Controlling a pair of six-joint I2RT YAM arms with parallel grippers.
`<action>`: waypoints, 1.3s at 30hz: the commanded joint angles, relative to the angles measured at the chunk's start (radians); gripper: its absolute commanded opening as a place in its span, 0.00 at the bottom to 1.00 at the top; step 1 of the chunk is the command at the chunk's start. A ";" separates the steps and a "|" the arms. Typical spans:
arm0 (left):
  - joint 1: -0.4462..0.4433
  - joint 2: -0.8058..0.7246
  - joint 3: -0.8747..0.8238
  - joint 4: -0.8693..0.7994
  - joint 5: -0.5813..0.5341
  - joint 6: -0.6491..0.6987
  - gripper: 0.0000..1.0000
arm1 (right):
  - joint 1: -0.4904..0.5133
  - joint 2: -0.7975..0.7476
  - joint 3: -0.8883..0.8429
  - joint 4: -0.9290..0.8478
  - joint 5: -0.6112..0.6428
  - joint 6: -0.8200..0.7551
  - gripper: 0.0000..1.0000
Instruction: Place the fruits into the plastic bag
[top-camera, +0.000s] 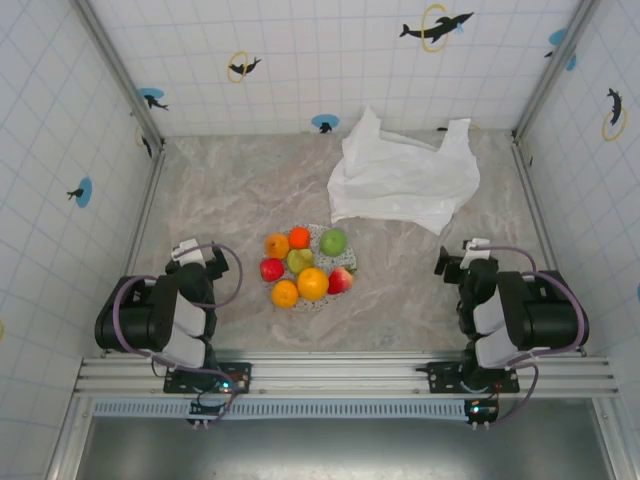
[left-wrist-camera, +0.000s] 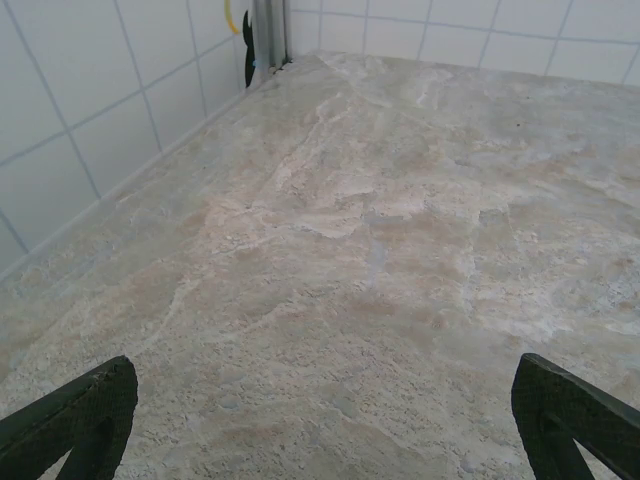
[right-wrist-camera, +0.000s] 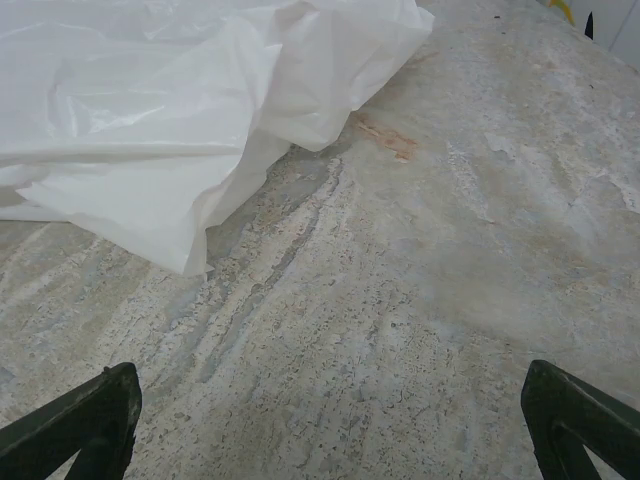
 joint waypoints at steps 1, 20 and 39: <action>0.003 -0.001 -0.029 0.027 -0.016 -0.019 0.98 | 0.003 0.005 -0.007 0.048 0.010 -0.007 1.00; 0.003 0.000 -0.029 0.027 -0.016 -0.020 0.98 | 0.002 0.004 -0.007 0.049 0.009 -0.007 1.00; 0.002 -0.003 -0.035 0.032 -0.013 -0.019 0.98 | 0.012 -0.018 -0.003 0.031 0.072 0.004 1.00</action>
